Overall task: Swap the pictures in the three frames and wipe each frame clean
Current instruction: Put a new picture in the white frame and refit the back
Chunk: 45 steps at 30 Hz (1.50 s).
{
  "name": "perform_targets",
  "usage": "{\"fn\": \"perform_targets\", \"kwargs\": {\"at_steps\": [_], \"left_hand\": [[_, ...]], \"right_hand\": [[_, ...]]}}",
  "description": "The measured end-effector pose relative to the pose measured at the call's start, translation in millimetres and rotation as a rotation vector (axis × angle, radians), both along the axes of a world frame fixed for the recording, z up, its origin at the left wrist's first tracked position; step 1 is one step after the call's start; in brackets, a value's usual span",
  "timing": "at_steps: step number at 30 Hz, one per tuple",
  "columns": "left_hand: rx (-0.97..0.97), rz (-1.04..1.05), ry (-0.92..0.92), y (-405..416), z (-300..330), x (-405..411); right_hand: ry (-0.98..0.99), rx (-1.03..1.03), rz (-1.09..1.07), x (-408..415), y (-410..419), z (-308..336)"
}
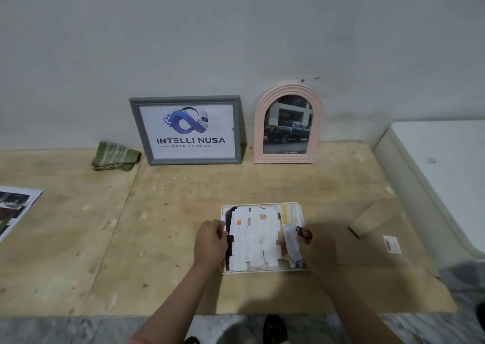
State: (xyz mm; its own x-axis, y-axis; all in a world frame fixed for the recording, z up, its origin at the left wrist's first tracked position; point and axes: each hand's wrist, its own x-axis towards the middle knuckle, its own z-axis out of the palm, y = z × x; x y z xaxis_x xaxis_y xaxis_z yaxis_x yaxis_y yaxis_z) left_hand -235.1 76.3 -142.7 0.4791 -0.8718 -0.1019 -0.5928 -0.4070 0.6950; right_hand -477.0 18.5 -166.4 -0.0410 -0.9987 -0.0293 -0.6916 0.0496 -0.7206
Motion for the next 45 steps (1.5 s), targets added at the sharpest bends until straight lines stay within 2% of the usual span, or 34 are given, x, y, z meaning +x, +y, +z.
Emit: {"fn": "perform_targets", "kwargs": {"at_steps": [2, 7, 11, 13, 21, 26, 35, 38, 42, 45], "left_hand": [[0.034, -0.08, -0.079, 0.3, -2.4, -1.5], [0.037, -0.285, -0.425, 9.0, -10.1, -2.3], [0.084, -0.407, -0.487, 14.5, -10.0, 0.0], [0.102, -0.474, -0.503, 16.0, -9.9, 3.7], [0.156, -0.541, -0.598, 23.0, -14.8, 12.9], [0.263, -0.584, -0.579, 18.1, -12.6, 12.2], [0.297, -0.594, -0.537, 7.9, 0.4, 2.3], [0.309, -0.576, -0.535, 6.4, 2.9, -7.3], [0.268, -0.49, -0.521, -0.3, 7.9, -40.2], [0.143, -0.425, -0.43, -11.7, 13.3, -79.6]], "right_hand": [[0.016, -0.05, 0.005, -0.8, 4.8, -0.5], [0.235, -0.27, 0.103, 10.9, 11.6, -11.7], [0.456, -0.194, 0.289, 18.2, 17.1, -19.0], [0.492, -0.126, 0.324, 18.9, 18.2, -19.0], [0.409, -0.105, 0.39, 13.3, 19.2, -21.9], [0.404, -0.103, 0.38, 12.8, 19.9, -22.8], [0.446, -0.062, 0.428, 9.5, 16.9, -26.8], [0.398, -0.086, 0.437, 10.6, 15.4, -23.3], [0.23, -0.141, 0.343, 3.7, 15.2, -9.8], [0.218, -0.172, 0.214, -20.7, 11.1, -3.7]]}}
